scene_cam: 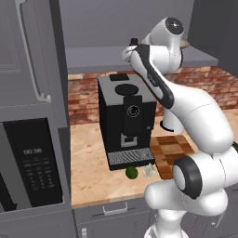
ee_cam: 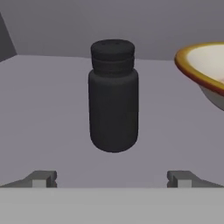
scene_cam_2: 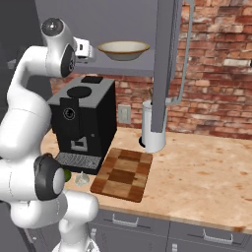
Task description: Open the cabinet. Place the bowl and condiment on the counter. Then place the lime and garlic on the cutting board.
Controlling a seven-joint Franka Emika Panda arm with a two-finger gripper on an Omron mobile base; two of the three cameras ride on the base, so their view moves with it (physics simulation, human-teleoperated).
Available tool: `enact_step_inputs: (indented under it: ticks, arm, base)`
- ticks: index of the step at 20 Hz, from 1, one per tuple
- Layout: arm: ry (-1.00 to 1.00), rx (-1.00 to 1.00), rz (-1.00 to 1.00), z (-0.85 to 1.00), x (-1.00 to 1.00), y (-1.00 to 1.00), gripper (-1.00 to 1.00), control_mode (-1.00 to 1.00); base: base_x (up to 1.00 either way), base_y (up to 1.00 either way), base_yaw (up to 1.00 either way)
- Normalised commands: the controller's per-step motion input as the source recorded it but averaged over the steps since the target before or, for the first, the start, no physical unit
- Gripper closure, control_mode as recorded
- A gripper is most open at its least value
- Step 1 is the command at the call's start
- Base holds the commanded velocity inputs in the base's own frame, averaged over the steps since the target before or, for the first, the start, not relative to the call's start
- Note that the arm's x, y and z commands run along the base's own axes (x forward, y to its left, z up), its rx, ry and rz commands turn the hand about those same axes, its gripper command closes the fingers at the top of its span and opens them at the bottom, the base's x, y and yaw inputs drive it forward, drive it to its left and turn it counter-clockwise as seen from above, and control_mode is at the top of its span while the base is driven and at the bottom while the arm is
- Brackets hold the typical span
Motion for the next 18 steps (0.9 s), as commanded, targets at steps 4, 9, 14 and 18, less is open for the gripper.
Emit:
enact_step_inputs:
  ticks: [4, 9, 14, 18]
  arm:
    - [0.00, 0.00, 0.00, -0.01, 0.23, 0.04, -1.00, -1.00]
    - [0.00, 0.00, 0.00, 0.00, 0.27, 0.08, -1.00, -1.00]
    - [0.00, 0.00, 0.00, 0.00, 0.26, 0.05, -1.00, -1.00]
    - [0.00, 0.00, 0.00, 0.00, 0.24, 0.00, -1.00, -1.00]
  base:
    - [0.00, 0.00, 0.00]
    - [0.00, 0.00, 0.00]
    - [0.00, 0.00, 0.00]
    - [0.00, 0.00, 0.00]
